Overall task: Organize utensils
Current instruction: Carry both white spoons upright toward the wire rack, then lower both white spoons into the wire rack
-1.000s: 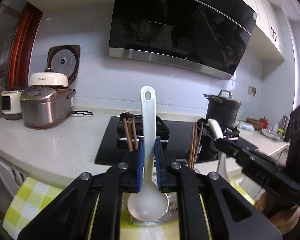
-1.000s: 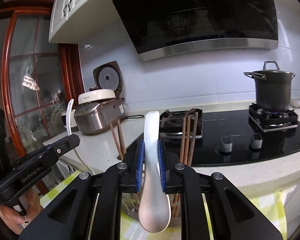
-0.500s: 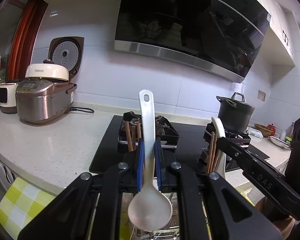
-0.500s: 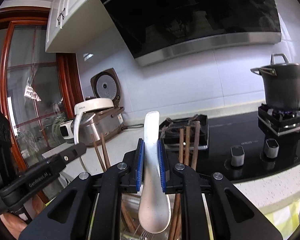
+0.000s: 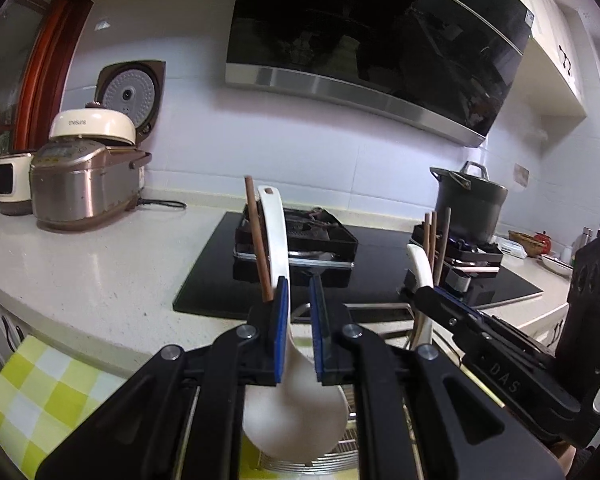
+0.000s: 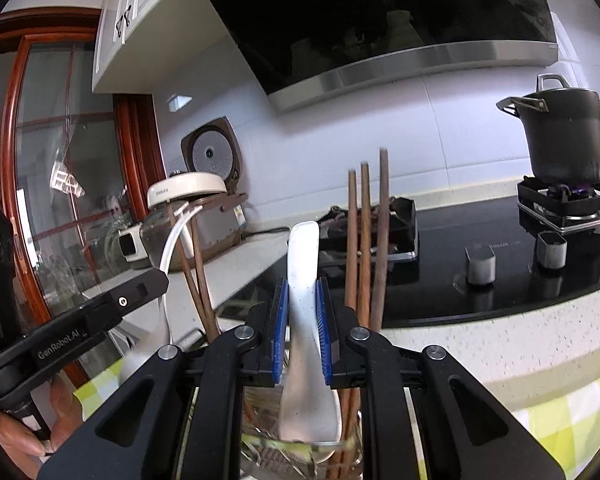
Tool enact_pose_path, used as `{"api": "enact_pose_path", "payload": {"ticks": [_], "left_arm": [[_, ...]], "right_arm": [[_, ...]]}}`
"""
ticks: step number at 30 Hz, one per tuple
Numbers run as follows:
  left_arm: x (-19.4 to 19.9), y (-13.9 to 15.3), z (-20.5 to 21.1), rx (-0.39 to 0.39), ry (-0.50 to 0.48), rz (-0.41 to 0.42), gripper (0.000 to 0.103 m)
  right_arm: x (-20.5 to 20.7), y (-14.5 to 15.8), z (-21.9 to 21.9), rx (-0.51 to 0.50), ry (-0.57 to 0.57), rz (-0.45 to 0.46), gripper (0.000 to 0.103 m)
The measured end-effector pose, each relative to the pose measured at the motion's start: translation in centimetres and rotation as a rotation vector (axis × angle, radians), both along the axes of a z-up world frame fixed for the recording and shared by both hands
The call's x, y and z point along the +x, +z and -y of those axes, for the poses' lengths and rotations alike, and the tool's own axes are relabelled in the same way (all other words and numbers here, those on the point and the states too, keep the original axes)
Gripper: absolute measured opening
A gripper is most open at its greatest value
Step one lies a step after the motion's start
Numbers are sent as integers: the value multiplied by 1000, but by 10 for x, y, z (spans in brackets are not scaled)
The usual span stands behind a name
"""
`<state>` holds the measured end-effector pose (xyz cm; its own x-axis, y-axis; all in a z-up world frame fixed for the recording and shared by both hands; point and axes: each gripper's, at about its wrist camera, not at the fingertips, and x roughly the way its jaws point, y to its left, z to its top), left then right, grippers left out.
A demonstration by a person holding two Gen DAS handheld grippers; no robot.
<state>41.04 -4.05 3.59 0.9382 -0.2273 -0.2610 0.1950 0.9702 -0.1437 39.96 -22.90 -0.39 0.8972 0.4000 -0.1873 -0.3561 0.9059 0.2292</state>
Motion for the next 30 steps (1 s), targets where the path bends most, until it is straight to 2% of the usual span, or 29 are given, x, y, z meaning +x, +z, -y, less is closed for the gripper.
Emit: {"api": "enact_pose_path", "payload": {"ticks": [5, 7, 8, 14, 19, 22, 25, 27, 30], "left_arm": [[1, -1, -3, -18, -12, -15, 10], [3, 1, -5, -32, -35, -20, 6], [4, 2, -6, -32, -46, -22, 0], [7, 16, -6, -11, -61, 7, 0], [3, 17, -11, -15, -52, 17, 1], [-2, 19, -14, -13, -33, 28, 18], [5, 18, -11, 24, -29, -4, 22], [14, 17, -10, 33, -21, -34, 34], [27, 20, -12, 25, -21, -73, 37]], "right_arm": [[-4, 2, 2, 7, 5, 1, 14], [-5, 4, 2, 1, 8, 5, 14], [-5, 5, 3, -1, 8, 6, 14], [-5, 8, 7, 26, 10, 8, 14], [-3, 7, 4, 16, 23, 7, 14], [-2, 5, 4, 17, 27, 3, 14], [0, 4, 4, 21, 27, -6, 14], [-1, 4, 3, 20, 28, -6, 14], [-4, 6, 2, 12, 33, -1, 14]]}}
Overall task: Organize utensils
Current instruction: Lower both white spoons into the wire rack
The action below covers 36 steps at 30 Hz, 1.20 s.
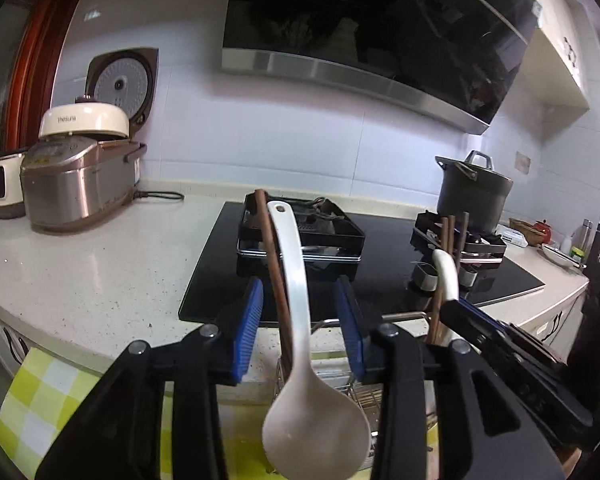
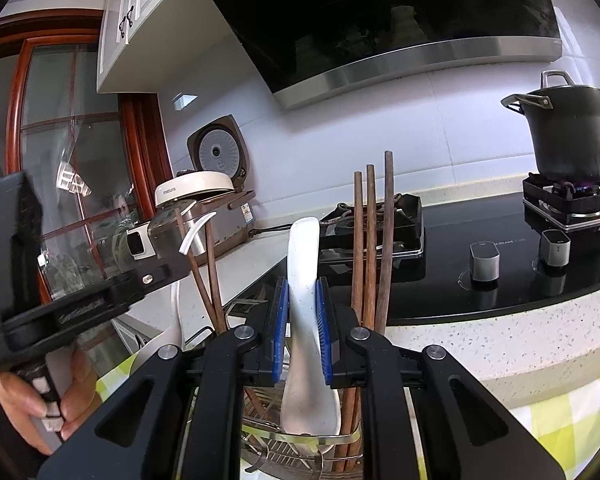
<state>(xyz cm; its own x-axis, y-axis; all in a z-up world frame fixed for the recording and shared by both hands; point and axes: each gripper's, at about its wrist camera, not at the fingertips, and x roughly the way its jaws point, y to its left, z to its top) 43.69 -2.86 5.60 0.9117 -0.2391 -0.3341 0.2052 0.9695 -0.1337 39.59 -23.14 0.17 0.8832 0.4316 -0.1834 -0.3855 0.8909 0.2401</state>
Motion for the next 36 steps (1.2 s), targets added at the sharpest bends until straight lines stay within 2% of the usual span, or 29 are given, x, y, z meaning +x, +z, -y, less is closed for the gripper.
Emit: {"api": "enact_pose_path", "payload": {"ticks": [2, 3, 4, 5, 8, 12, 16, 19, 24, 27, 31, 36], "left_arm": [[7, 2, 3, 27, -9, -30, 33], [10, 2, 5, 42, -17, -44, 19], [13, 2, 7, 55, -24, -59, 12], [13, 1, 7, 59, -27, -62, 10], [8, 2, 5, 39, -24, -32, 9], [-6, 10, -2, -35, -8, 56, 8], [-15, 16, -2, -76, 52, 169, 8], [-18, 10, 3, -103, 83, 213, 8], [-22, 6, 23, -77, 104, 264, 9], [-15, 5, 33, -50, 124, 257, 9], [4, -6, 31, -54, 144, 183, 9], [5, -19, 21, -69, 163, 149, 10]], "right_arm": [[-1, 1, 0, -3, 1, 3, 14], [-1, 2, 0, -5, 2, 4, 14], [-1, 2, 0, -4, 1, 4, 14], [-1, 2, 1, -3, 0, 3, 14], [1, 3, 2, 1, -6, 1, 14], [0, 3, 3, 9, -4, 3, 14], [-3, 3, 2, 11, -1, 1, 14], [-5, 3, 3, 13, -1, 2, 14], [-5, 3, 8, 16, 3, 4, 14], [-5, 2, 13, 28, 9, 4, 14], [-3, -2, 18, 46, 14, -6, 14], [-1, -5, 15, 35, 31, -11, 14]]}}
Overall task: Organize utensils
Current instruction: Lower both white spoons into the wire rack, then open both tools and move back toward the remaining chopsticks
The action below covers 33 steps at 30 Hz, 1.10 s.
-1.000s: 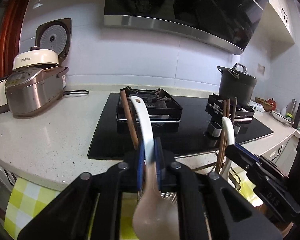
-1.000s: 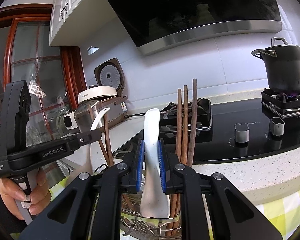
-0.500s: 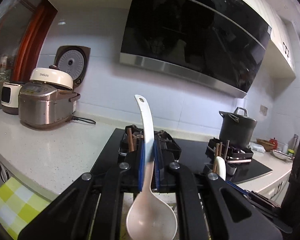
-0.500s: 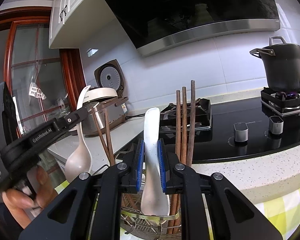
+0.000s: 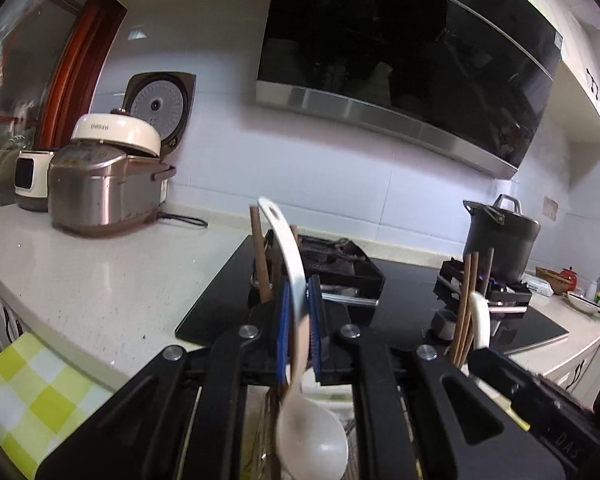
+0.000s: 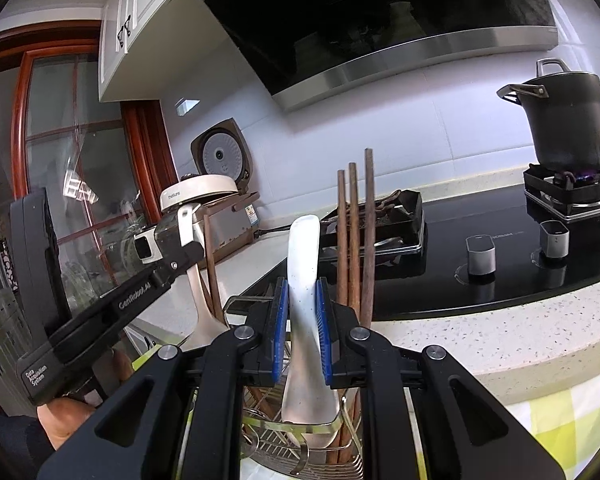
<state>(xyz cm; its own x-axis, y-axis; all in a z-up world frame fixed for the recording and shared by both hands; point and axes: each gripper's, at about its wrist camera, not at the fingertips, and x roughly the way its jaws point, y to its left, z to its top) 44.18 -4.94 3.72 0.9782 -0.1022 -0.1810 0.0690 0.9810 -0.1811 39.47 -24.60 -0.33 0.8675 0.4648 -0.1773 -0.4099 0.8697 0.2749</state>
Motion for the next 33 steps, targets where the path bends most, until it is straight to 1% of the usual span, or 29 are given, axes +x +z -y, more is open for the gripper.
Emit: {"api": "enact_pose_path", "payload": {"ticks": [3, 11, 14, 16, 17, 18, 20, 23, 25, 26, 27, 30, 33], "left_arm": [[-6, -6, -3, 9, -5, -12, 12], [-26, -11, -4, 19, -35, -27, 13], [-33, -12, -6, 16, -36, -39, 20], [-40, -13, -7, 20, -42, -41, 23], [-44, -13, -8, 25, -41, -37, 28], [-47, -12, -9, 30, -40, -32, 35], [-54, -10, -11, 37, -38, -25, 44], [-65, -6, -17, 28, -34, -25, 44], [-76, -5, -23, 15, -31, -29, 50], [-80, -4, -26, 14, -30, -31, 56], [-87, -5, -29, 11, -28, -36, 62], [-104, -9, -38, 7, -26, -69, 71], [-126, -23, -46, 23, -18, -120, 72]], "right_arm": [[-1, 1, -3, 0, 3, 3, 14], [-5, 8, -9, -2, -8, 3, 14], [-6, 12, -13, -13, -23, 13, 14], [-8, 15, -15, -14, -28, 15, 14], [-11, 16, -15, -9, -31, 19, 14], [-15, 18, -15, -3, -33, 21, 14], [-21, 20, -12, 8, -46, 24, 15], [-33, 26, -8, 10, -68, 25, 16], [-43, 29, -4, 8, -78, 23, 17], [-49, 30, -2, 2, -82, 19, 18], [-56, 30, 0, -6, -86, 11, 20], [-76, 26, 4, -34, -100, -8, 29], [-98, 13, 14, -49, -117, -52, 30]]}}
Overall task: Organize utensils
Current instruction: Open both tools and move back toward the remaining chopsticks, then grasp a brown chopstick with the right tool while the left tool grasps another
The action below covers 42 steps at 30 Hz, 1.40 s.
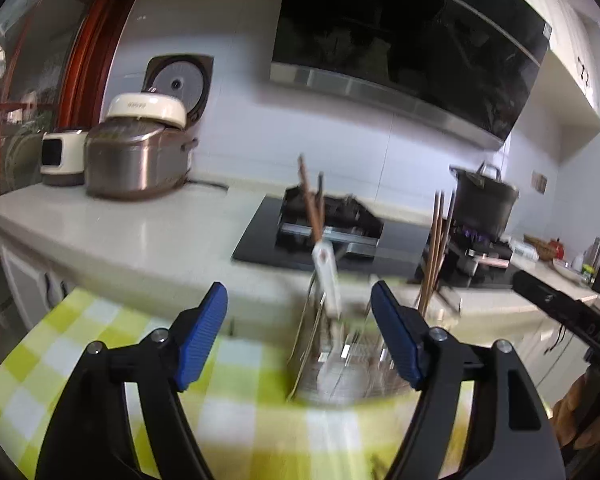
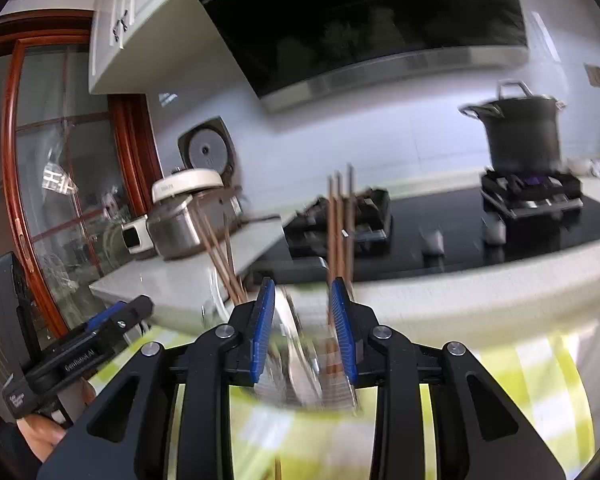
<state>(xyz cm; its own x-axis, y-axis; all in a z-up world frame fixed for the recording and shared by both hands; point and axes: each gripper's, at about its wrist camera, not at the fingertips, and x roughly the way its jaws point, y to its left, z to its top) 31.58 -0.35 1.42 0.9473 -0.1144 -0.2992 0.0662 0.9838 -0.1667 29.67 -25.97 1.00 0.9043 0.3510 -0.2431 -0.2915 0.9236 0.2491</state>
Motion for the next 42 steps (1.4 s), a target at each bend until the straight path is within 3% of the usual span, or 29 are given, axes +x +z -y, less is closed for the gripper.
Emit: {"api": "enact_pose_path", "payload": {"ticks": [5, 12, 19, 29, 38, 41, 42], "left_arm": [[-37, -31, -6, 66, -12, -98, 78], [-68, -78, 1, 174, -72, -337, 81], [-103, -113, 12, 126, -108, -488, 81], [-120, -127, 29, 153, -110, -532, 81], [-120, -127, 39, 170, -117, -541, 81], [-119, -130, 44, 166, -124, -551, 81], [-118, -130, 46, 163, -130, -556, 81]], "right_arm": [[-40, -33, 10, -32, -16, -112, 30], [-74, -92, -17, -236, 63, -371, 30], [-78, -124, -40, -313, 162, -483, 30], [-66, -134, -51, -360, 213, -543, 30], [-51, -136, -67, -436, 230, -539, 30], [-54, -137, -71, -479, 215, -517, 21], [-54, -137, -70, -479, 208, -516, 7]]}}
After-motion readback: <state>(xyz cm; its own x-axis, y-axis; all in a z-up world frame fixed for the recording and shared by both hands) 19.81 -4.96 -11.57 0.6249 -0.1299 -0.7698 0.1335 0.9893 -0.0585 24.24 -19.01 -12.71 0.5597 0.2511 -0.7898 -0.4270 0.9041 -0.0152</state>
